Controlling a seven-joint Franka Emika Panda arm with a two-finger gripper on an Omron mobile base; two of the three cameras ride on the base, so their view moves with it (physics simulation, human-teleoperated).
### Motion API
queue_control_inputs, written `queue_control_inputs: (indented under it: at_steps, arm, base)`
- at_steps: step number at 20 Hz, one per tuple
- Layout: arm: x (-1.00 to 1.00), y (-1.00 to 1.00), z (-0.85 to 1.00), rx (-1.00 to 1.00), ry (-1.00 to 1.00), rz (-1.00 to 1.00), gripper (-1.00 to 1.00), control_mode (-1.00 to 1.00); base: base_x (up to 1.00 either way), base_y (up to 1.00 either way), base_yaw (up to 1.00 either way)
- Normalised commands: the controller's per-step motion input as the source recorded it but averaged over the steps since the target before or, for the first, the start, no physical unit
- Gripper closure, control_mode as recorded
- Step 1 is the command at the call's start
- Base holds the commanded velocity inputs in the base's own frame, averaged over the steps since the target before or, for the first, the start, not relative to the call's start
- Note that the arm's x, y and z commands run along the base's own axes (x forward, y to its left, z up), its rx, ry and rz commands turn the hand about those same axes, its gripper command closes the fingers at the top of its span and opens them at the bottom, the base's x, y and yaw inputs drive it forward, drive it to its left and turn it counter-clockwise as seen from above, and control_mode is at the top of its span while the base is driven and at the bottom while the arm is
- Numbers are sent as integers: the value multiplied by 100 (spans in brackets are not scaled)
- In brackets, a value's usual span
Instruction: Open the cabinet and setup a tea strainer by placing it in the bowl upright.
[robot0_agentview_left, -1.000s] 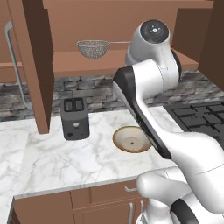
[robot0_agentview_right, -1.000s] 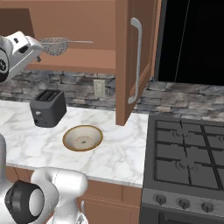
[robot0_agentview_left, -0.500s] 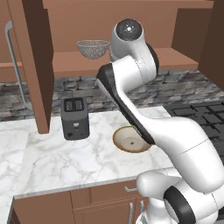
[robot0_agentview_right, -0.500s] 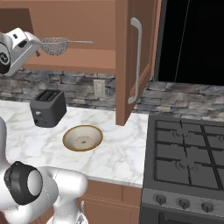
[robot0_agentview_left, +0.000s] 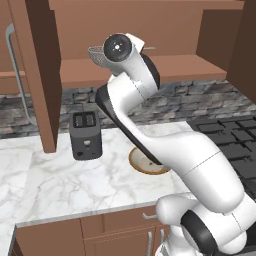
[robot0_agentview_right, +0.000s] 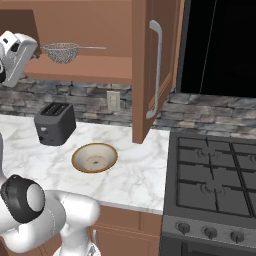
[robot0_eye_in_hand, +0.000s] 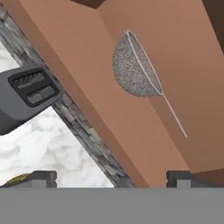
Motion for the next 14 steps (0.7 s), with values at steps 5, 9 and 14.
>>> queue_control_inputs:
  at_steps: [5,9,14]
  arm:
    - [0,0,17,-10,-3,0,-100,-100]
    - [2,0,0,-7,-1,0,-100,-100]
    - [4,-7,0,-2,0,0,-100,-100]
  base:
    - [0,0,0]
    - [0,0,0]
    - [0,0,0]
